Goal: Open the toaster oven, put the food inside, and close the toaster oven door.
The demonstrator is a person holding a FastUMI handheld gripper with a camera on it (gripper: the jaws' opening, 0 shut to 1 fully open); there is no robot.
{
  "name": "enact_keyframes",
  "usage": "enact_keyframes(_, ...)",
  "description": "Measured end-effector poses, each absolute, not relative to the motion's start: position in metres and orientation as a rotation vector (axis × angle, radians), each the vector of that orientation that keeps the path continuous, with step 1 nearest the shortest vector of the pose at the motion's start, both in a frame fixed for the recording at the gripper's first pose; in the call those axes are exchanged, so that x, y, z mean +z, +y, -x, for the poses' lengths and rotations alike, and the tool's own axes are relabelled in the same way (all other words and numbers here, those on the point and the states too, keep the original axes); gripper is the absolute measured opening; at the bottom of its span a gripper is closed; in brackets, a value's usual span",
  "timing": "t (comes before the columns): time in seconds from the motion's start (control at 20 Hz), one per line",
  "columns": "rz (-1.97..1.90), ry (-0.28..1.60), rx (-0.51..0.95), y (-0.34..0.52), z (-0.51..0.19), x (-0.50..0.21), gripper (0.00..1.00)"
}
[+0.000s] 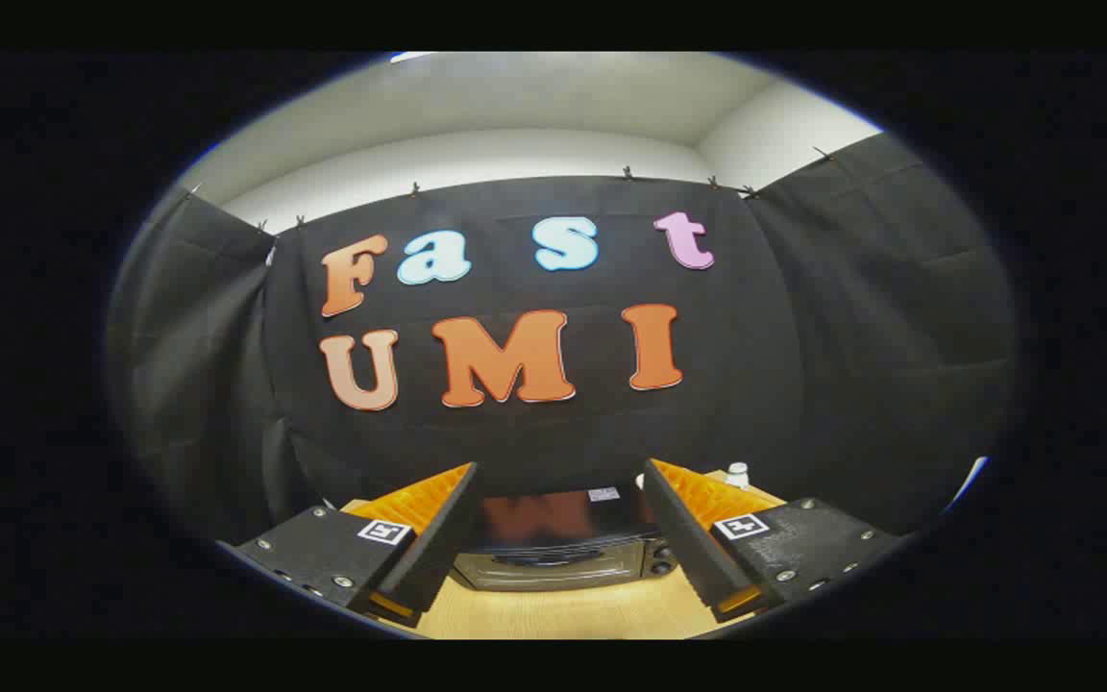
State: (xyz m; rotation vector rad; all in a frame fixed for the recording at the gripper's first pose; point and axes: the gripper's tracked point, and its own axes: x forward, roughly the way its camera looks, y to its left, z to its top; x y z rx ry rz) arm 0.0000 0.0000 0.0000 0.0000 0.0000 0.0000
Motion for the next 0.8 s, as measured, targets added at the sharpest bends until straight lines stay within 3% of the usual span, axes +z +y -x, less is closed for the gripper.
enact_keyframes(0.8, 0.034, 0.028, 0.122, 0.035, -0.004, -0.016, 0.99)
